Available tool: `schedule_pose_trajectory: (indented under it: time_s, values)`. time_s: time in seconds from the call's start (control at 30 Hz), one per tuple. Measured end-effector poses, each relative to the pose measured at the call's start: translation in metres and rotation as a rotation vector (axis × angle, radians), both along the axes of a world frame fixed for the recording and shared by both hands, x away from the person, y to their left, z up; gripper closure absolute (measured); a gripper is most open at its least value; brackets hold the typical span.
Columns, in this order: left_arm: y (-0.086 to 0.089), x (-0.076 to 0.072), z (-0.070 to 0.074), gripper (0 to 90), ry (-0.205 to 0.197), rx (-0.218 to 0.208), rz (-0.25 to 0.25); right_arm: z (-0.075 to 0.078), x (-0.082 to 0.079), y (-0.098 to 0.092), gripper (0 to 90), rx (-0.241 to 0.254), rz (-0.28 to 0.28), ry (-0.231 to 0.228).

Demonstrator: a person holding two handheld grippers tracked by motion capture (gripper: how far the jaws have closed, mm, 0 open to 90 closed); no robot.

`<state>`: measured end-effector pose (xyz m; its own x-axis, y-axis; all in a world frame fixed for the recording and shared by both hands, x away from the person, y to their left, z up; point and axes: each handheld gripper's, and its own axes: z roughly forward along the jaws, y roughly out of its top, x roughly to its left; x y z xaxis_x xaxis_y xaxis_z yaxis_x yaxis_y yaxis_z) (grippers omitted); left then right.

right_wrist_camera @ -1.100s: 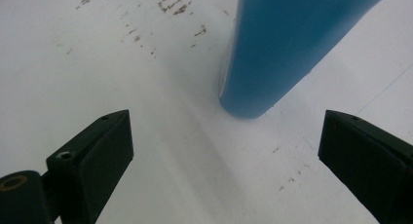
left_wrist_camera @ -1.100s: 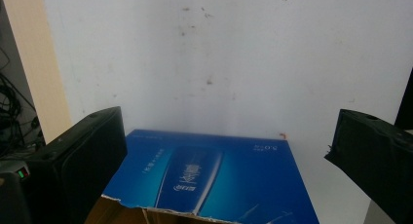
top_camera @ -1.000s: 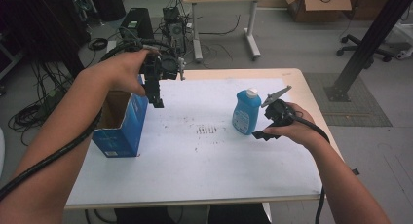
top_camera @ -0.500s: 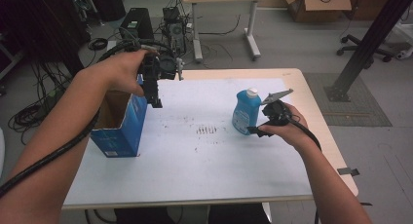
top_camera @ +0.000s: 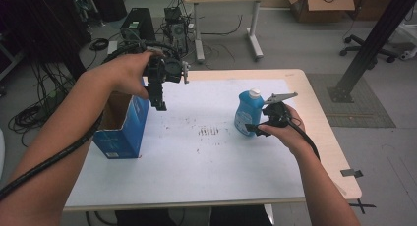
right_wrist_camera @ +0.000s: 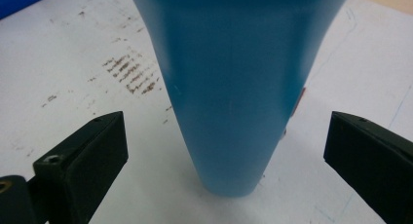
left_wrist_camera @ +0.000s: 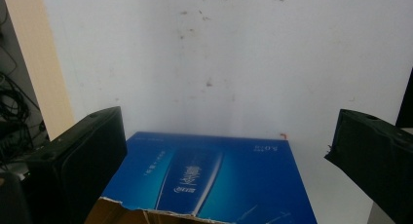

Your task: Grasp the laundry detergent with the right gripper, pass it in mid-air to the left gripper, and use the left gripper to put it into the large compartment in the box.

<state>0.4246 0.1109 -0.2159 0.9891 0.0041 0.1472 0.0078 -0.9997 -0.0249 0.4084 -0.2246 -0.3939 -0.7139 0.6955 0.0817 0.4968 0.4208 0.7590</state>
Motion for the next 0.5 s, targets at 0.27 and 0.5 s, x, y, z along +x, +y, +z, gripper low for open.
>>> schedule_pose_trajectory:
  time_s: [0.27,0.5]
  values:
    - [0.0,-0.002,0.003,0.4,-0.008,0.011,-0.003,-0.006,0.003,0.003,1.6,0.031,-0.009,-0.006]
    - [-0.002,-0.003,0.001,0.4,-0.001,0.015,-0.001,-0.008,0.006,0.011,1.3,0.063,-0.029,-0.035]
